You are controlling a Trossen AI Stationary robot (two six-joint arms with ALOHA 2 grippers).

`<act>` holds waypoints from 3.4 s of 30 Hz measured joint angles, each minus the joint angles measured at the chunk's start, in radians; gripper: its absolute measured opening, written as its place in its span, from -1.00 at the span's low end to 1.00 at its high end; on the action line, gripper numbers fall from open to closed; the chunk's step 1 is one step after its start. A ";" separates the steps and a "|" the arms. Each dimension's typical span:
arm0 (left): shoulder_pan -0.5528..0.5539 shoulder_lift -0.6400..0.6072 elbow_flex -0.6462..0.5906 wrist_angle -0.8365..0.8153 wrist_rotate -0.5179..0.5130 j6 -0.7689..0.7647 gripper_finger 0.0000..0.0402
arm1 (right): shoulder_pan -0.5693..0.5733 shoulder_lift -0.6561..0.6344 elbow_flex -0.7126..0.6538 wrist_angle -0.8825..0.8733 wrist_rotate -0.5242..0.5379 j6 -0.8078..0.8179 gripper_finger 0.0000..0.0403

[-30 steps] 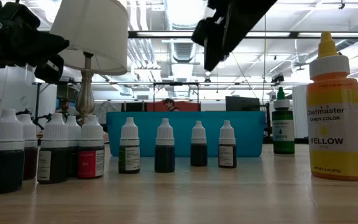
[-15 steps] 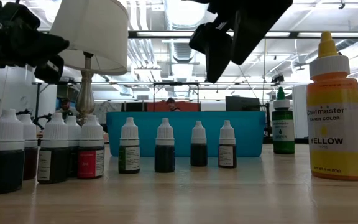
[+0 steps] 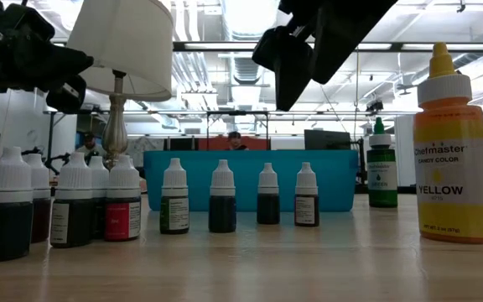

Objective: Pick & Place food coloring
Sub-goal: Put the right small red food coloring bottle into the blue bin

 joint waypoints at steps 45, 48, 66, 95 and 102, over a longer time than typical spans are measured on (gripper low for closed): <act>0.000 0.000 0.000 -0.003 0.000 0.000 -1.00 | 0.001 0.069 -0.054 0.041 0.000 0.001 0.30; 0.000 0.000 0.000 -0.003 0.000 0.000 -1.00 | 0.000 0.069 -0.055 0.049 0.000 -0.002 0.31; 0.000 0.000 0.000 -0.004 0.000 0.000 -1.00 | -0.002 0.118 -0.049 0.054 0.001 -0.006 0.27; 0.000 0.000 0.000 -0.005 0.000 0.000 -1.00 | -0.002 0.122 -0.056 0.077 0.000 -0.009 0.02; 0.000 0.000 0.000 -0.005 0.000 0.000 -1.00 | -0.002 0.122 -0.058 0.080 0.000 -0.009 0.01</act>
